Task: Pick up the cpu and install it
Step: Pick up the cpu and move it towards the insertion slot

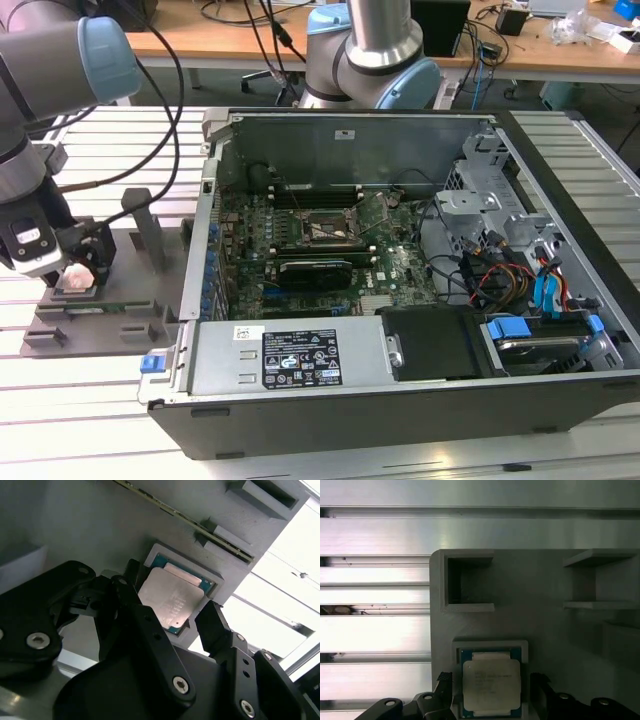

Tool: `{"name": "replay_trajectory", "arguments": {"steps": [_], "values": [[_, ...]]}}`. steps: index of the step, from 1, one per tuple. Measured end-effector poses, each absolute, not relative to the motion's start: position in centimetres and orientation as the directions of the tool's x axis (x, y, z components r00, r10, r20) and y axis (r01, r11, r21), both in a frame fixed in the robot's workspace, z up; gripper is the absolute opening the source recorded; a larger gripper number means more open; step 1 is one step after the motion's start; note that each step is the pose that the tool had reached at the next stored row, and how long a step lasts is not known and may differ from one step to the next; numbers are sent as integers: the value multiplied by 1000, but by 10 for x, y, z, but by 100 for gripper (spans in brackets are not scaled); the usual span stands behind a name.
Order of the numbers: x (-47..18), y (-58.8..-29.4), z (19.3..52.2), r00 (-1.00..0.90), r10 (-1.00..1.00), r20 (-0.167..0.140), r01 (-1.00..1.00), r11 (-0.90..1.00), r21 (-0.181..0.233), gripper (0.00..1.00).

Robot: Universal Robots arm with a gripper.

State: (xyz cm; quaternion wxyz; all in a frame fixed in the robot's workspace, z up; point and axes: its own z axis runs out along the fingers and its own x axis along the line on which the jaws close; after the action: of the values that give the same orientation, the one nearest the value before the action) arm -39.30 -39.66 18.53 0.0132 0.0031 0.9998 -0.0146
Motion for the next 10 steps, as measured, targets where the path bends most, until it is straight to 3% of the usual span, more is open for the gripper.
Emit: {"name": "replay_trajectory", "arguments": {"steps": [10], "values": [[-393,-397,182,-1000,6,-27,7,1000,-29,72]]}}
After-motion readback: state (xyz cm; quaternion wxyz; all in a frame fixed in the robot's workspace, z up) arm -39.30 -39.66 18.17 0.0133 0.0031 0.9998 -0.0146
